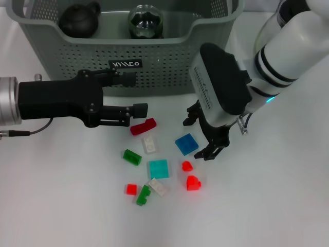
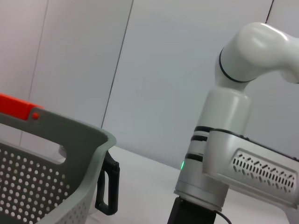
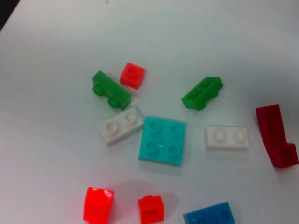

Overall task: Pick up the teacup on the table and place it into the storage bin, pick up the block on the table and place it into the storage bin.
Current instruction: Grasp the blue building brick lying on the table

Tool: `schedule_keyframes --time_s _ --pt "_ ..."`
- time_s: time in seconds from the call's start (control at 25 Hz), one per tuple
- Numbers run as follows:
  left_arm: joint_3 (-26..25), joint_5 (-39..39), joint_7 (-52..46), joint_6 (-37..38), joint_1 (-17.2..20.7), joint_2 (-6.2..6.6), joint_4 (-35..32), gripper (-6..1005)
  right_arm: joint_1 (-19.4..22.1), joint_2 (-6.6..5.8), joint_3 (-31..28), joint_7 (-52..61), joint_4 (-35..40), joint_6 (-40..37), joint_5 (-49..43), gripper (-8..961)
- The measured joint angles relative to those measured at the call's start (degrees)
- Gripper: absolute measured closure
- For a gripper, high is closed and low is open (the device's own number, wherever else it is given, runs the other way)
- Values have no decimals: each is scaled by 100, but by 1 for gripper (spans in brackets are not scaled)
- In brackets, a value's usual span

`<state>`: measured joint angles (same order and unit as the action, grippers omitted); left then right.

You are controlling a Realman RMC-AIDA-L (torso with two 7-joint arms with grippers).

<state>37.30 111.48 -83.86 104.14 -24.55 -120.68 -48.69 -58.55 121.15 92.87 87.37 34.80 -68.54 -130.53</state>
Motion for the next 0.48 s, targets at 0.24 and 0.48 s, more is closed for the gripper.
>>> schedule_keyframes --time_s 0.24,0.48 --pt "-32 -3 1 31 -14 1 -7 125 -17 7 142 19 0 78 130 117" --pt "-30 -3 2 29 -15 -7 -5 125 -53 11 144 28 -116 205 162 146"
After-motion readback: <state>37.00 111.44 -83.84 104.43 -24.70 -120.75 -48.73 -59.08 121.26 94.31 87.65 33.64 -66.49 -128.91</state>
